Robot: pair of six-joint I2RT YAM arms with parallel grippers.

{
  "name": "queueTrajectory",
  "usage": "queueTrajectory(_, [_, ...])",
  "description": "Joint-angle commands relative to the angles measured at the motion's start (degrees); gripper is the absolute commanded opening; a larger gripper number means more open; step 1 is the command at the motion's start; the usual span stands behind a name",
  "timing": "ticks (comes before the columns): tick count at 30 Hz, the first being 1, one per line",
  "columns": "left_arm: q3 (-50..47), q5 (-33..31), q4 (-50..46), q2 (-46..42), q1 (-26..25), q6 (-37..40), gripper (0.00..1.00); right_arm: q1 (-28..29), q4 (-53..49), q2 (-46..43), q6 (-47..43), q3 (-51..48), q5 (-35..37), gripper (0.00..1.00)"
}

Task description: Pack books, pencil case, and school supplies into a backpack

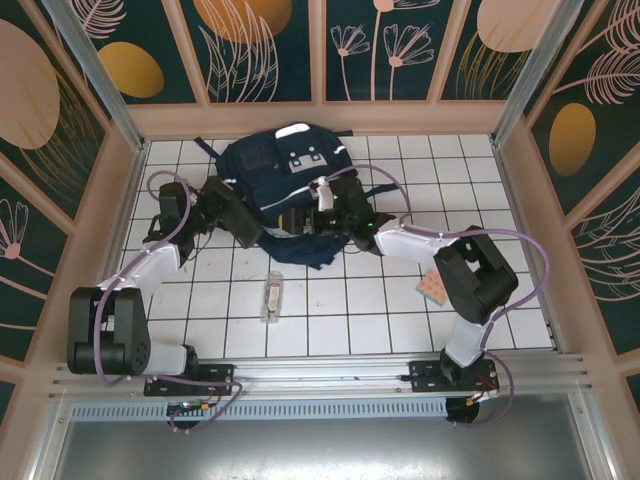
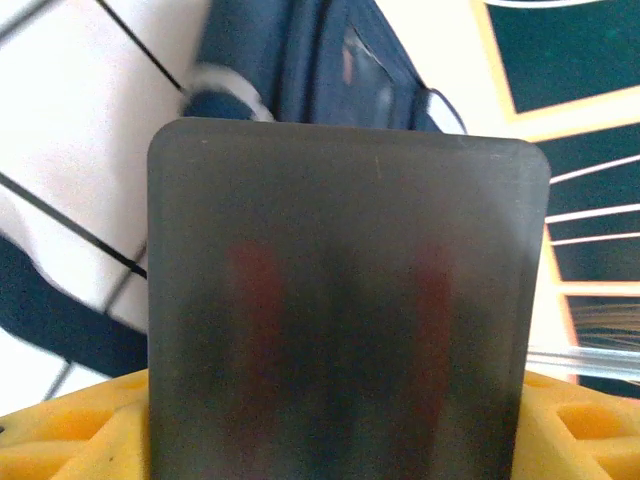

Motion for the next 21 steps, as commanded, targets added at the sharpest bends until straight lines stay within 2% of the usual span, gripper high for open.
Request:
queueTrajectory(1, [-0.55,-1.29,7.01,-0.74,-2.0,-5.59,0.62,1.4,4.46,1.02,-2.32,3.32,-2.44,0.93])
queueTrajectory(16, [-5.78,-7.77,15.57,-0.69,-13.9,-18.25,0.63,4.31,2.61,-2.14,-2.15,0.33,1.12,0.9])
queueTrajectory(21, [-5.72,-10.24,16.46,-0.89,-15.95,-19.67,0.64,4.67,2.06,-3.19,-1.97,-1.32,4.05,0.81])
